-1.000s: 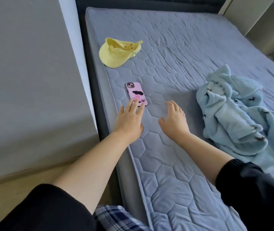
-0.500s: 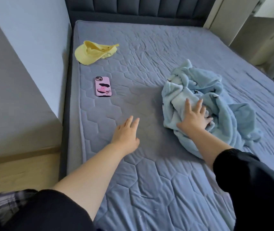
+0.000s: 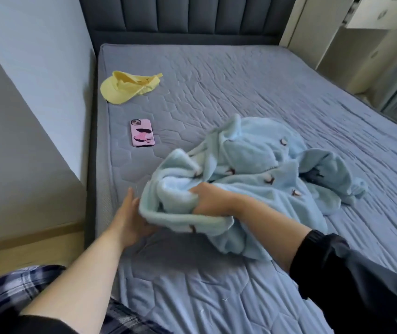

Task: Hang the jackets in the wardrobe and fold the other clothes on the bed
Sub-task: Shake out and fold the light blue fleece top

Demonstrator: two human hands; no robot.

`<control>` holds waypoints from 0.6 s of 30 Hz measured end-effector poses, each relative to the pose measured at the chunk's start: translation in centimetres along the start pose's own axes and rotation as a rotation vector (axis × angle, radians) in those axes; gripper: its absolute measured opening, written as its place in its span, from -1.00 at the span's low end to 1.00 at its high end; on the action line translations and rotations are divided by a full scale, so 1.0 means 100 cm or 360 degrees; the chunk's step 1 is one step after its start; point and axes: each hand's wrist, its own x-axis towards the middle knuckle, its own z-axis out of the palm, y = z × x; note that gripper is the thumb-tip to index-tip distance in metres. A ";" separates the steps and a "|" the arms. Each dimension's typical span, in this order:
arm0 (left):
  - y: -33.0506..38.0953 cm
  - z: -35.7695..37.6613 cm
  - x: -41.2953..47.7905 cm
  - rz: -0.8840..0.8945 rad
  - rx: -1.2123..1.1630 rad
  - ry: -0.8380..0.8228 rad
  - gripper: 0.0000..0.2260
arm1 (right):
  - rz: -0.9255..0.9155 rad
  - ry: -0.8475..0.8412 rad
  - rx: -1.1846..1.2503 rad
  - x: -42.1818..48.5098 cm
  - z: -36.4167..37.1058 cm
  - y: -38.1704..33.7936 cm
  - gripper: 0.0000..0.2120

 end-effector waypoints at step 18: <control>0.023 0.012 -0.005 0.0327 0.0008 0.0562 -0.81 | 0.0702 0.0600 -0.0170 0.021 0.005 0.058 -0.59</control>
